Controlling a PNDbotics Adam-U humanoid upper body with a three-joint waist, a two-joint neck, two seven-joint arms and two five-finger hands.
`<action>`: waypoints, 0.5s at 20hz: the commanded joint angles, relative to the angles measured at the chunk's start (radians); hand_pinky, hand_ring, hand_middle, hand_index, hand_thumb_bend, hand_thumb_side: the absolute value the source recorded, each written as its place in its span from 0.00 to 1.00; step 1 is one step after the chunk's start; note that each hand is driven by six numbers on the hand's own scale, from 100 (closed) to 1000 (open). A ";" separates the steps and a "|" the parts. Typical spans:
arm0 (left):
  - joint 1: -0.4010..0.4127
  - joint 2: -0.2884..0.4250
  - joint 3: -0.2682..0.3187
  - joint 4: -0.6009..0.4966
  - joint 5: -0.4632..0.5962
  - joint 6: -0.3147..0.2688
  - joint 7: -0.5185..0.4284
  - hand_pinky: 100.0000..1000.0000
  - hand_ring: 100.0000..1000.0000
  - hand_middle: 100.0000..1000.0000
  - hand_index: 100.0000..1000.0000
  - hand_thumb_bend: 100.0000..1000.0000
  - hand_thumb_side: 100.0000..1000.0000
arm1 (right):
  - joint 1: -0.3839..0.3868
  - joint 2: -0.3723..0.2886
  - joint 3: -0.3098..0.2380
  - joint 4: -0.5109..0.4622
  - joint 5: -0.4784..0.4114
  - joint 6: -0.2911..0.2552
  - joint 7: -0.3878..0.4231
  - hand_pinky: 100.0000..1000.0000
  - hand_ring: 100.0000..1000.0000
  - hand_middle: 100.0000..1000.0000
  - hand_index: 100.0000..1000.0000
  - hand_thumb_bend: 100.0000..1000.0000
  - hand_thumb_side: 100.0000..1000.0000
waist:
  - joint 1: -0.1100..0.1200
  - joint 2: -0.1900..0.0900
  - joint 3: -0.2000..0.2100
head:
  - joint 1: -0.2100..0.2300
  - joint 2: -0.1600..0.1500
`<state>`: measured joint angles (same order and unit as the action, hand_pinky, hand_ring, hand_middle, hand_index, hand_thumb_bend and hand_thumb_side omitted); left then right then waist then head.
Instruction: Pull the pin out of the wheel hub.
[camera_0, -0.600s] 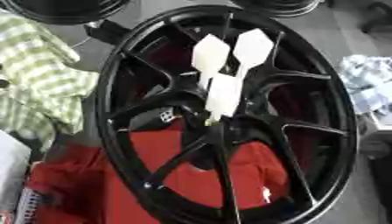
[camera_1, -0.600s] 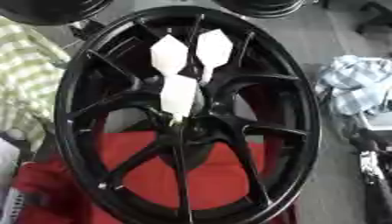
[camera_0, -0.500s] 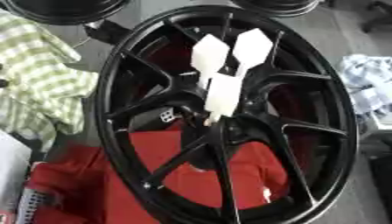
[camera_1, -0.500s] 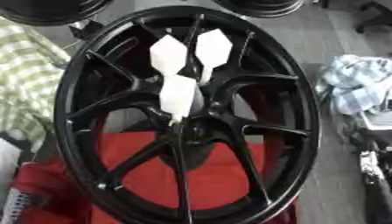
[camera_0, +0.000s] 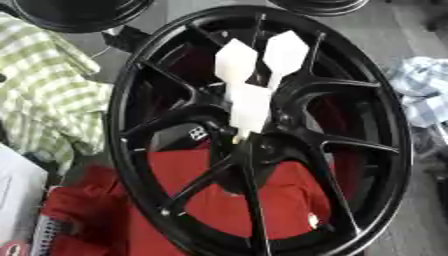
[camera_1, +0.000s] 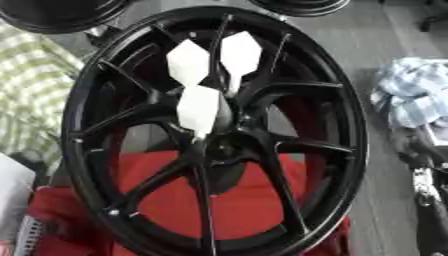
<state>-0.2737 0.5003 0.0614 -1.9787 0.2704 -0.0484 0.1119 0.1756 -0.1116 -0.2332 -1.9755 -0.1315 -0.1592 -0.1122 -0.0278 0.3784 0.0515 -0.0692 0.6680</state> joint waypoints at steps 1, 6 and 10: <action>-0.018 0.061 -0.005 -0.021 -0.008 -0.020 -0.005 0.57 0.64 0.55 0.72 0.00 0.64 | -0.003 -0.024 -0.001 -0.025 0.010 0.006 -0.001 1.00 0.82 0.83 0.79 0.00 0.51 | 0.006 -0.017 0.002 | 0.007 -0.007; -0.032 0.130 -0.026 -0.021 -0.035 -0.043 -0.018 0.57 0.64 0.55 0.72 0.00 0.61 | -0.004 -0.031 0.001 -0.025 0.014 0.007 0.000 1.00 0.82 0.83 0.79 0.00 0.51 | 0.015 -0.019 0.004 | 0.011 0.000; -0.066 0.258 -0.061 -0.021 -0.079 -0.080 -0.043 0.58 0.64 0.56 0.73 0.00 0.55 | 0.001 -0.039 0.000 -0.025 0.018 0.006 0.000 1.00 0.82 0.83 0.79 0.00 0.50 | 0.025 -0.024 0.008 | 0.011 0.009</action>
<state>-0.3278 0.6860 0.0032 -1.9791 0.2055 -0.1133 0.0751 0.1735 -0.1281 -0.2332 -1.9755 -0.1197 -0.1536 -0.1106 -0.0050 0.3782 0.0577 -0.0623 0.6758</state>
